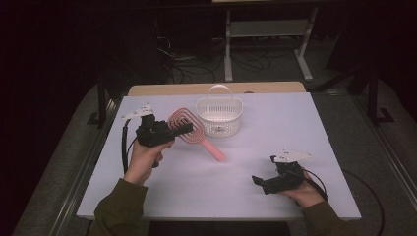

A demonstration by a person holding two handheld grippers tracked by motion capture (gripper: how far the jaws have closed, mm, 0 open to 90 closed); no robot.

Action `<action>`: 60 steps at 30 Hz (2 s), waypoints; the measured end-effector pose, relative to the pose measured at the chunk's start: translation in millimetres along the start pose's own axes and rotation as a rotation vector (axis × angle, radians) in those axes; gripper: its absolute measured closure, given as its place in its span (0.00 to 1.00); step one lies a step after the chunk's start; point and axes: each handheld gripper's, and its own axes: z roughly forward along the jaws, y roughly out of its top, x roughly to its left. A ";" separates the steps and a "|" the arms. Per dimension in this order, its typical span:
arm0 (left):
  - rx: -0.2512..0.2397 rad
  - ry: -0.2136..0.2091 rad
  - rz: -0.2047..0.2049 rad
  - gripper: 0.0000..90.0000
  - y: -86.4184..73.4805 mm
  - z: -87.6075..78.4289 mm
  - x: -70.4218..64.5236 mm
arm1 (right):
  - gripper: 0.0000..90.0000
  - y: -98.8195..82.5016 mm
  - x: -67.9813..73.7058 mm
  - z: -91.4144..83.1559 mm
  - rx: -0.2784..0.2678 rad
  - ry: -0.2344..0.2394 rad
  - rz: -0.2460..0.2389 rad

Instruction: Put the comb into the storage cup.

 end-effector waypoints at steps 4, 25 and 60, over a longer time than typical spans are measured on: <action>-0.012 -0.003 0.003 0.71 3.2 -2.5 -0.7 | 0.00 0.0 1.2 2.7 0.006 0.012 -0.007; -0.048 -0.044 0.045 0.71 38.0 10.9 -6.9 | 0.00 -0.5 1.9 4.1 0.013 0.014 -0.017; -0.143 0.002 0.039 0.71 87.5 29.9 22.1 | 0.00 -0.7 1.2 2.1 0.005 0.006 -0.015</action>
